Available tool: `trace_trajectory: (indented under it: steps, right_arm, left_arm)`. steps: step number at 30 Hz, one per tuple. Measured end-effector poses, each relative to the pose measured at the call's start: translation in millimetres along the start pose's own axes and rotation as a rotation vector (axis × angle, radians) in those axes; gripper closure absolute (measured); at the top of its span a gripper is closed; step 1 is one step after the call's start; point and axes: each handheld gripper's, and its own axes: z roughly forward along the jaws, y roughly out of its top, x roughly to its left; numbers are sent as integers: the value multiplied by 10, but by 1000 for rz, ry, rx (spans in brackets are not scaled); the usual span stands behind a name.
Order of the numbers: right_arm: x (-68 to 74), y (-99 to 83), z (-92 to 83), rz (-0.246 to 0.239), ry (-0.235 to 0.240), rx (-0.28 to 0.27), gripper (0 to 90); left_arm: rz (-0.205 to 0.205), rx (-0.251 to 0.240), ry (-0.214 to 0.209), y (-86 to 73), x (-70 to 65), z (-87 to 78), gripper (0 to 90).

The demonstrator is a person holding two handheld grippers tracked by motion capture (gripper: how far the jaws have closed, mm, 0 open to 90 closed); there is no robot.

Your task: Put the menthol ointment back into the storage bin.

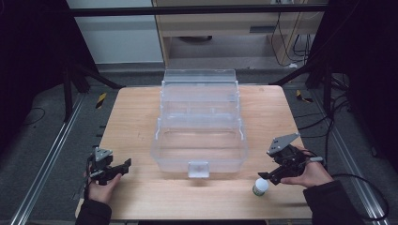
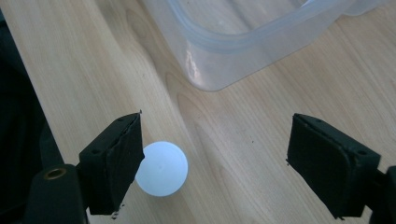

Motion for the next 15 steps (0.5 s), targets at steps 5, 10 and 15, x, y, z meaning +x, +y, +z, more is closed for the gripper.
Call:
trace_trajectory:
  steps: [5, 10, 15]
  right_arm:
    - [60, 15, 24, -54, 34, 60, 214]
    - [108, 33, 41, -99, 57, 101, 244]
    - [154, 56, 57, -136, 70, 140, 267]
  left_arm:
    - [1, 3, 0, -1, -3, 7, 233]
    - [4, 7, -2, -1, -6, 12, 234]
    - [2, 7, -2, -2, -3, 14, 234]
